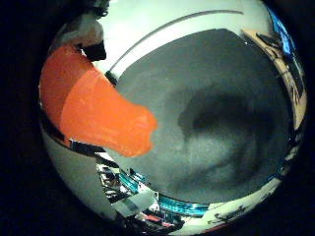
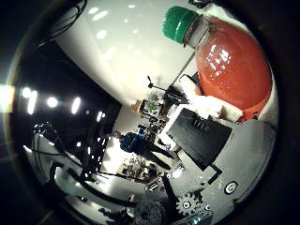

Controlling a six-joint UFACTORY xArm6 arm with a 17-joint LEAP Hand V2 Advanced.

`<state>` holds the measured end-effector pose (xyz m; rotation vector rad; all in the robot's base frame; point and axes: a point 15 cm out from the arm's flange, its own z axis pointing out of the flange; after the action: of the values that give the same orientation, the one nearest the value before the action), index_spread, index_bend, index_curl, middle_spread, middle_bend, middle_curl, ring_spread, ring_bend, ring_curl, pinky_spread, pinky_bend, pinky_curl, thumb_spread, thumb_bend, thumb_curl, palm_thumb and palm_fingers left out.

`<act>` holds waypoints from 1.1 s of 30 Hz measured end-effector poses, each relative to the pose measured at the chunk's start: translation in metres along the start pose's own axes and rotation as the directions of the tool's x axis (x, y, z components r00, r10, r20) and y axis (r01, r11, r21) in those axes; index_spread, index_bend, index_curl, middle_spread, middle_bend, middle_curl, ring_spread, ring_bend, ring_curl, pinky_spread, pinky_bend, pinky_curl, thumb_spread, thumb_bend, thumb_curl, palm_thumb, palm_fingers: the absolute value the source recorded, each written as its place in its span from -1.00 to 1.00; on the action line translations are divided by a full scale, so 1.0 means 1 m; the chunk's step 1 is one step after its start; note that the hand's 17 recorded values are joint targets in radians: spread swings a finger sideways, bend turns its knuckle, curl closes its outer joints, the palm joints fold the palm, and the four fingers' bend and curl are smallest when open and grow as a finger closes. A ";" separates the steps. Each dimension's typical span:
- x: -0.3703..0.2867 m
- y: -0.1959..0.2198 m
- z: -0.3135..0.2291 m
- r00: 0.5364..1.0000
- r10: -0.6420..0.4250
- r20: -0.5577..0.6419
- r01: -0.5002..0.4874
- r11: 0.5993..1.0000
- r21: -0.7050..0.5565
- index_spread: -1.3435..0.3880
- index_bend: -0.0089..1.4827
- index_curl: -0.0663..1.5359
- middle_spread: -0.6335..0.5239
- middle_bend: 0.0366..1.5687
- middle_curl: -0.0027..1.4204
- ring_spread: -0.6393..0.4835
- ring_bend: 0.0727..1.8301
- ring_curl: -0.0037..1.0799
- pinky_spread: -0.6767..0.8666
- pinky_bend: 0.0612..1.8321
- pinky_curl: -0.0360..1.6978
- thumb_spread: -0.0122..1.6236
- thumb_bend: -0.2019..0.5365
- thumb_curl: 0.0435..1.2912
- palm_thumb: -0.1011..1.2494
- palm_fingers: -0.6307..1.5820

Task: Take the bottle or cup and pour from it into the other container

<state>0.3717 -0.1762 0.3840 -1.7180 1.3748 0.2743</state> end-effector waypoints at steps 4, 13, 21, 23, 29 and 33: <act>-0.041 0.001 0.023 0.997 -0.057 -0.045 0.052 0.993 -0.108 0.37 0.65 0.00 -0.09 0.77 -0.01 -0.28 0.42 0.49 -0.39 0.43 0.00 -0.63 -0.51 0.39 0.80 0.57; -0.087 0.012 0.065 0.981 -0.125 -0.146 0.075 0.950 -0.304 0.37 0.65 0.00 -0.09 0.77 -0.01 -0.28 0.40 0.52 -0.40 0.38 0.07 -0.64 -0.51 0.40 0.80 0.58; -0.109 0.018 0.090 0.955 -0.200 -0.220 0.084 0.892 -0.445 0.37 0.65 0.00 -0.09 0.77 -0.02 -0.28 0.39 0.55 -0.41 0.35 0.12 -0.64 -0.51 0.41 0.80 0.58; -0.114 0.020 0.096 0.946 -0.219 -0.238 0.081 0.873 -0.481 0.37 0.65 0.00 -0.09 0.77 -0.02 -0.28 0.39 0.55 -0.41 0.34 0.13 -0.64 -0.51 0.41 0.79 0.58; -0.120 0.024 0.113 0.891 -0.319 -0.322 0.068 0.797 -0.600 0.37 0.64 0.00 -0.09 0.77 -0.01 -0.29 0.38 0.56 -0.42 0.33 0.15 -0.65 -0.51 0.42 0.79 0.59; -0.121 0.022 0.123 0.826 -0.416 -0.381 0.063 0.739 -0.671 0.37 0.64 0.00 -0.09 0.77 -0.01 -0.29 0.38 0.57 -0.42 0.33 0.15 -0.65 -0.51 0.42 0.79 0.59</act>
<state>0.3512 -0.0040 0.3808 -2.6844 1.4876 0.1323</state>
